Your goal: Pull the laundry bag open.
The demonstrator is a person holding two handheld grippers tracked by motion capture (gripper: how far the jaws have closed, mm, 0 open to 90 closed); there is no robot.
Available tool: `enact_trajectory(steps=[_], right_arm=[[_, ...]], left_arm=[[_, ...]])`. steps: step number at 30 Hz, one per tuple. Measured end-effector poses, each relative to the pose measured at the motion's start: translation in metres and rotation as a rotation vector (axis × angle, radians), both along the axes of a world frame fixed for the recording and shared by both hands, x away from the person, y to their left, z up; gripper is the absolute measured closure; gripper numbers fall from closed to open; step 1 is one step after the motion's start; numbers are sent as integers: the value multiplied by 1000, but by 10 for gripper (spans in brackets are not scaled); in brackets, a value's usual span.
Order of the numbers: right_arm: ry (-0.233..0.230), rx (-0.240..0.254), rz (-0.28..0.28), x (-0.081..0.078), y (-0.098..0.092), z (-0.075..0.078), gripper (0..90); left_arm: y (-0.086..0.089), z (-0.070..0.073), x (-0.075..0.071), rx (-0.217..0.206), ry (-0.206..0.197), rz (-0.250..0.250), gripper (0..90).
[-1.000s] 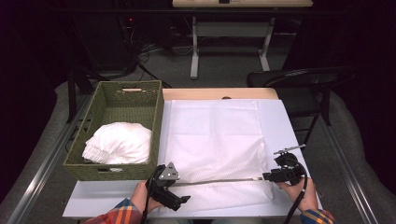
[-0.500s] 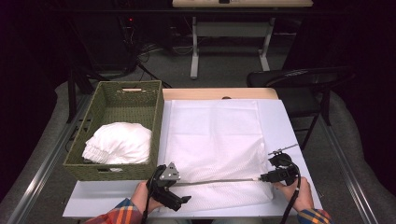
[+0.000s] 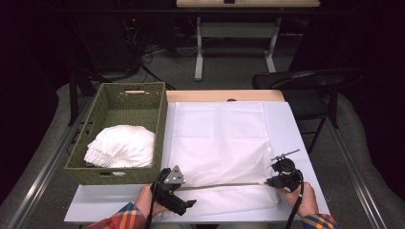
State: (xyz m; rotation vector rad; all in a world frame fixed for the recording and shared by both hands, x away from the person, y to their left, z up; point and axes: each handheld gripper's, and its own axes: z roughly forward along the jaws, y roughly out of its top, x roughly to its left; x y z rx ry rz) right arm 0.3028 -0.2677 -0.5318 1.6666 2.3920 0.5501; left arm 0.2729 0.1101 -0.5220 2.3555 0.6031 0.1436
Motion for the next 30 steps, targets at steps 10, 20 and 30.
enact_trajectory(steps=[10,20,30], right_arm=[[-20,30,29,-3,-3,2,837],[-98,43,70,-11,-5,16,837],[-146,66,95,-16,-6,24,837]], left_arm=[[-17,-1,0,-4,15,-37,14],[-36,-4,3,-33,39,-64,0],[-69,-5,7,-59,26,-122,0]])
